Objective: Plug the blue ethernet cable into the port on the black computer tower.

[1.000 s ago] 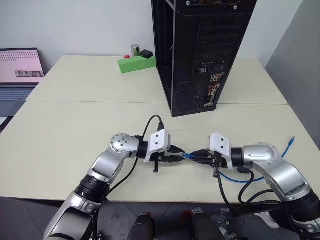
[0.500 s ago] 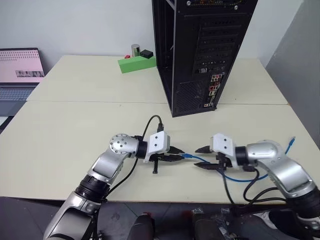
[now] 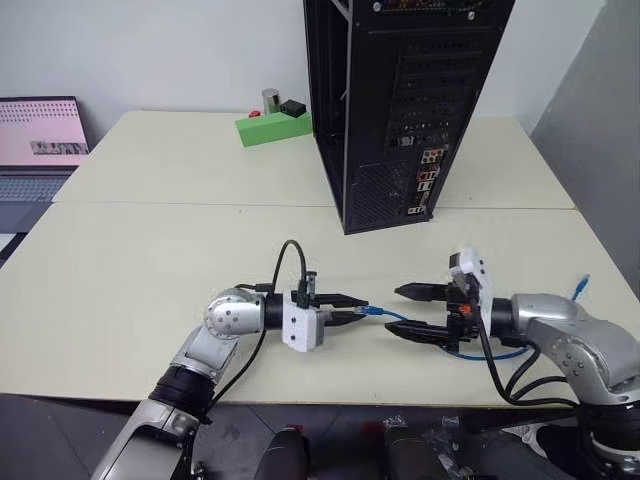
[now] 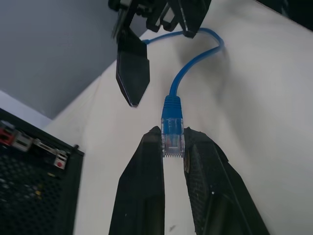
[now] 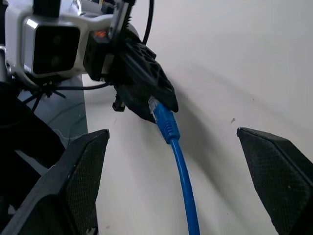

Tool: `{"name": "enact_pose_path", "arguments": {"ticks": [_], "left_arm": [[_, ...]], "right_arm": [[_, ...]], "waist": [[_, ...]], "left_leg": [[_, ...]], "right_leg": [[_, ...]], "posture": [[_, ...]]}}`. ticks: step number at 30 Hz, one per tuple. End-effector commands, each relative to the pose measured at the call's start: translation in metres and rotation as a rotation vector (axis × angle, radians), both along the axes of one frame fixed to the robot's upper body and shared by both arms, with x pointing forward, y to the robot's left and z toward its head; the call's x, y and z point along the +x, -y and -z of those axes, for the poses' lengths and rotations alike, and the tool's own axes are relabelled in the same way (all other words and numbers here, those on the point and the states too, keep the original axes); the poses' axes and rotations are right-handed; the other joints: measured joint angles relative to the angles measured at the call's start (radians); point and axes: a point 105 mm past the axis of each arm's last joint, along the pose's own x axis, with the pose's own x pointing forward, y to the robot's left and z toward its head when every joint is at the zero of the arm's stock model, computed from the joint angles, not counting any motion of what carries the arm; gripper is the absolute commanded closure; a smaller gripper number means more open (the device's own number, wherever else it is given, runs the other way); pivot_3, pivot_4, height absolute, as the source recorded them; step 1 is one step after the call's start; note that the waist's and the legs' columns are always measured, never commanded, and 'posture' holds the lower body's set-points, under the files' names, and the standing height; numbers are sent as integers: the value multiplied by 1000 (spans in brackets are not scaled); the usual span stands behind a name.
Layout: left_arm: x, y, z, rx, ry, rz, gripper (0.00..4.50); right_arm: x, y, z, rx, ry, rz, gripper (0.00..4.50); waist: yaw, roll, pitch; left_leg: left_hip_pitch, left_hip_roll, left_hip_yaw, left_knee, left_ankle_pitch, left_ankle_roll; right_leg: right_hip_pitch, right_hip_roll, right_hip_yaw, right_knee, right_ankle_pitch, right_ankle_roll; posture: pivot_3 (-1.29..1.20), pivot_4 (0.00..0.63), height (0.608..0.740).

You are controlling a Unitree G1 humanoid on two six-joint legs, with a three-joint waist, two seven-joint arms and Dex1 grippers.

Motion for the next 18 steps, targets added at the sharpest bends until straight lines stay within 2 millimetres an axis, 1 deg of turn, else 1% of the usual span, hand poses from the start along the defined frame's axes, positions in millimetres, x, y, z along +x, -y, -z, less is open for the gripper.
{"name": "enact_pose_path", "arguments": {"ticks": [1,5,14,15,16,18], "left_arm": [[3,-1,-23,-85,184,8,4201],[5,-1,-24,-93,241,6,4201],[3,2,-20,-85,284,24,4201],[3,2,-20,-91,287,22,4201],[3,2,-21,-93,290,22,4201],[2,2,-21,-94,295,24,4201]], "right_arm": [[-6,-8,-13,57,9,-17,64],[-7,-14,-15,88,-14,-20,64],[-3,-20,-21,132,-25,-14,64],[-3,-20,-21,133,-25,-14,422],[-3,-20,-21,132,-26,-13,520],[-2,-20,-21,131,-27,-11,1025]], "waist": [[0,0,0],[-1,0,0],[-1,0,0],[-2,0,0],[-2,0,0],[-2,0,0]], "left_leg": [[0,0,0,0,0,0],[0,0,0,0,0,0],[0,0,0,0,0,0],[0,0,0,0,0,0],[0,0,0,0,0,0],[0,0,0,0,0,0]], "right_leg": [[0,0,0,0,0,0],[0,0,0,0,0,0],[0,0,-1,0,0,0],[0,0,-1,0,0,0],[0,0,-1,0,0,0],[0,0,-1,0,0,0]], "posture": [[0,150,740],[0,150,740],[0,150,740],[0,150,740],[0,150,740],[0,150,740]]}}
